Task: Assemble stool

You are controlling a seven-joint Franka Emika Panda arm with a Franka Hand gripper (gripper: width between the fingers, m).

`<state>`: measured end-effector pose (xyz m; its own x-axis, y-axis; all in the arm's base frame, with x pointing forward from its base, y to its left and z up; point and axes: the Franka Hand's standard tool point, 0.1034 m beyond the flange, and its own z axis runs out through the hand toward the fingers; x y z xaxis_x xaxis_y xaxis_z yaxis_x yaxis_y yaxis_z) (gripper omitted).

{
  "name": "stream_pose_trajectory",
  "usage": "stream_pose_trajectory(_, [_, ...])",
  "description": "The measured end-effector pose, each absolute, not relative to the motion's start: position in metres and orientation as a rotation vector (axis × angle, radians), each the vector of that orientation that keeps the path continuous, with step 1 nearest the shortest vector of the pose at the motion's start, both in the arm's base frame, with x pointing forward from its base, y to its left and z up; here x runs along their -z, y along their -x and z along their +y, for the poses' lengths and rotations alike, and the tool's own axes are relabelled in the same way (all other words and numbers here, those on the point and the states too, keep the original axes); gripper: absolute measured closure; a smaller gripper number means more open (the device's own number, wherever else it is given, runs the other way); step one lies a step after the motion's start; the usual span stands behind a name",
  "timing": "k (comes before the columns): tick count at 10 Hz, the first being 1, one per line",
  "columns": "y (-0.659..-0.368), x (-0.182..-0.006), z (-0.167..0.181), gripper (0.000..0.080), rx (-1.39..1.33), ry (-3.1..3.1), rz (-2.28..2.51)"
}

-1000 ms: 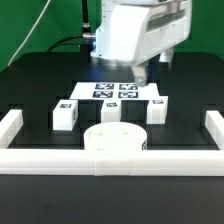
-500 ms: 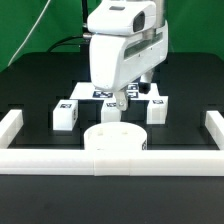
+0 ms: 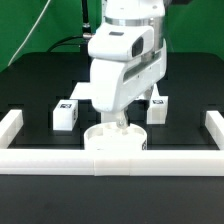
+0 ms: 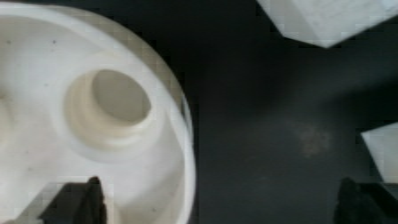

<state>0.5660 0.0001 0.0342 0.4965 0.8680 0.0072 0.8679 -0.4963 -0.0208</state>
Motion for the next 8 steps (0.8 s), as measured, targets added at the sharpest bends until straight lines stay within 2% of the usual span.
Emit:
stream_pose_trajectory(3, [-0.573, -0.019, -0.004, 0.0149, -0.014, 2.698, -1.553])
stream_pose_trajectory(6, [-0.569, -0.012, -0.005, 0.0149, -0.028, 2.695, -1.545])
stream_pose_trajectory(8, [-0.569, -0.011, -0.005, 0.0176, -0.029, 2.695, -1.545])
